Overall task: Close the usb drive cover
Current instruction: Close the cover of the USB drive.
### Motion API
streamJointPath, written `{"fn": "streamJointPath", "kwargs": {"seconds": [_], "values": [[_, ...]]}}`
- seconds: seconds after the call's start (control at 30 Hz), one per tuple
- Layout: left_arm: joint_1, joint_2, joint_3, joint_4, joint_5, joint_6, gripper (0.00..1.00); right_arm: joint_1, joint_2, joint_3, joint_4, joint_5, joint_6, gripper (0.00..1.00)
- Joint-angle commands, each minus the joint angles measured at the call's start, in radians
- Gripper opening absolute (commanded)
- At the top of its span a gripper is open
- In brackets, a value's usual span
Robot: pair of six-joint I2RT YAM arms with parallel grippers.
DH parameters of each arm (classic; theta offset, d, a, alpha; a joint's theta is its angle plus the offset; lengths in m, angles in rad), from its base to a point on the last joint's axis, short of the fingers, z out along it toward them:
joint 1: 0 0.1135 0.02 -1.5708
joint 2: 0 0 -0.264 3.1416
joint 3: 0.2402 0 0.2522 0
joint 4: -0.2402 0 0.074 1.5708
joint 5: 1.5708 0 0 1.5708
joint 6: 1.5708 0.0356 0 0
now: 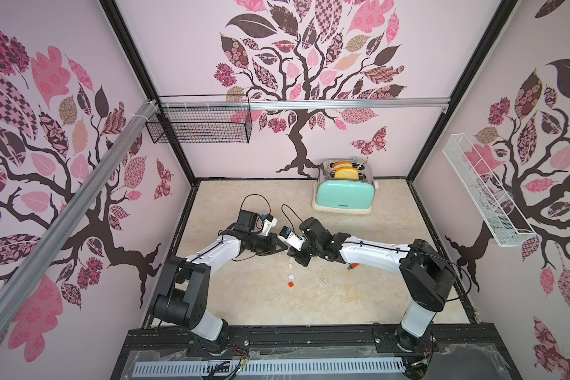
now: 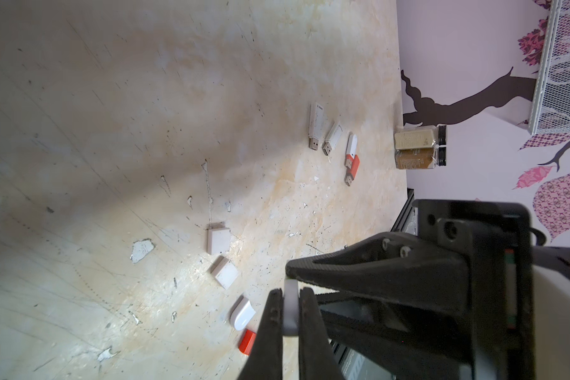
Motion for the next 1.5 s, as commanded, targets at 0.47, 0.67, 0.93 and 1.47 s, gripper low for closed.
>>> {"fn": "streamJointPath", "kwargs": {"seconds": [0.47,0.67,0.93,1.47], "values": [[-0.07,0.051,0.01,0.052,0.029,-0.169,0.0,-0.033,-0.017,0.052,0.171,-0.05,0.003,0.12],[-0.071,0.129,0.12,-0.018,0.028,-0.15,0.0,-0.063,0.0,0.071,0.09,-0.054,-0.035,0.21],[-0.067,0.281,0.286,-0.141,-0.044,-0.1,0.0,-0.116,-0.019,0.064,0.059,-0.004,-0.026,0.55],[-0.048,0.384,0.462,-0.018,-0.237,-0.205,0.0,-0.17,-0.522,-0.298,-0.052,0.359,0.119,0.86]]}}
